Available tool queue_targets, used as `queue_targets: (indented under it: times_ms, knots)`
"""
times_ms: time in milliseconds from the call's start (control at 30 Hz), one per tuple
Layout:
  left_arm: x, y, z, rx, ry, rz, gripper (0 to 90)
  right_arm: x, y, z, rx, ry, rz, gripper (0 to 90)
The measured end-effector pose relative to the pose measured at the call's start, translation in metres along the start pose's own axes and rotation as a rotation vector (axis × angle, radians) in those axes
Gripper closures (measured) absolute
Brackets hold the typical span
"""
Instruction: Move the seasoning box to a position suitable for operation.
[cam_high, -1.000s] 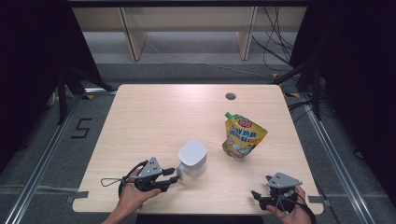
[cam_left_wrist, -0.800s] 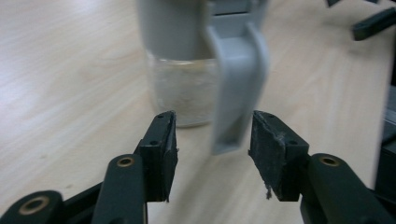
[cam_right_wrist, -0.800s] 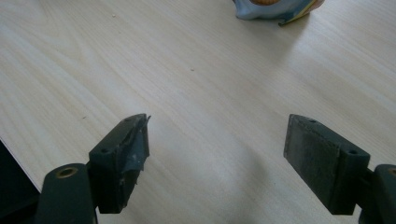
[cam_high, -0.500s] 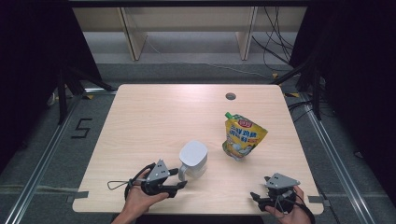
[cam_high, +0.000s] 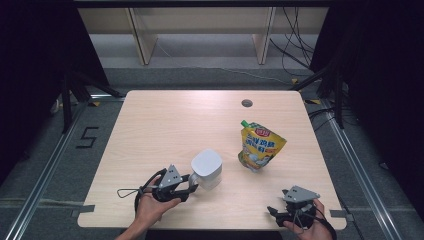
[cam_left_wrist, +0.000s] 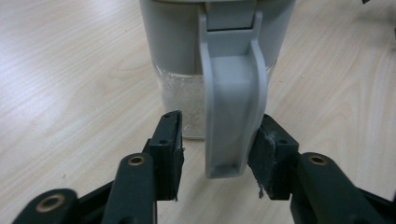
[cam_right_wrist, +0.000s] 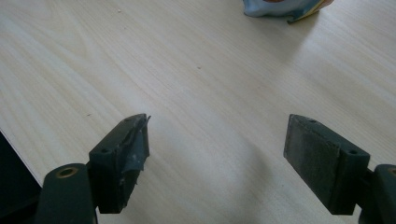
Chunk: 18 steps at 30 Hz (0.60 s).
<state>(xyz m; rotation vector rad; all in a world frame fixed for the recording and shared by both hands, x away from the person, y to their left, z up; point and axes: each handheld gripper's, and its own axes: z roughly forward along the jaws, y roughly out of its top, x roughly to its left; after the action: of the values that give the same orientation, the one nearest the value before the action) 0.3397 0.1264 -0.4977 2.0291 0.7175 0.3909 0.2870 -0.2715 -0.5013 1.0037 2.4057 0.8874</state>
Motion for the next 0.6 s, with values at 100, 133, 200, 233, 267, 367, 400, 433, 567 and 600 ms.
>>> queue_targets:
  times_ms: [100, 133, 200, 233, 267, 367, 400, 433, 567, 600]
  knots:
    - [0.0, 0.003, 0.002, 0.023, 0.009, 0.051, 57.6, 0.002, 0.0, 0.0, 0.015, 0.007, 0.019, 23.1]
    - [-0.002, 0.002, 0.004, 0.002, 0.0, 0.035, 58.5, 0.002, 0.001, 0.0, 0.014, 0.01, 0.019, 23.1]
    - [0.001, 0.002, 0.004, 0.012, -0.032, 0.033, 63.3, 0.003, 0.001, 0.0, 0.003, 0.008, 0.016, 23.1]
    - [0.001, 0.002, 0.004, 0.001, -0.031, 0.029, 66.9, 0.002, 0.001, 0.0, 0.002, 0.008, 0.003, 23.1]
    - [0.003, 0.002, 0.004, 0.0, -0.043, 0.033, 67.4, 0.002, 0.001, 0.0, 0.003, 0.007, 0.001, 23.1]
    - [0.009, 0.001, 0.002, 0.011, -0.025, 0.035, 67.5, 0.001, 0.0, 0.0, 0.003, 0.009, -0.009, 23.1]
    - [0.012, 0.002, 0.001, 0.016, -0.011, 0.046, 67.3, 0.002, 0.0, 0.0, 0.002, 0.009, -0.002, 23.1]
    - [0.015, 0.002, 0.001, 0.014, -0.009, 0.054, 67.1, 0.002, 0.0, 0.0, 0.0, 0.01, -0.002, 23.1]
    - [0.021, 0.0, 0.001, 0.008, -0.007, 0.016, 67.0, 0.002, 0.001, 0.0, 0.01, 0.012, -0.007, 23.1]
    - [0.022, 0.0, 0.002, 0.0, -0.007, 0.025, 67.4, 0.002, 0.001, 0.001, 0.006, 0.01, -0.009, 23.1]
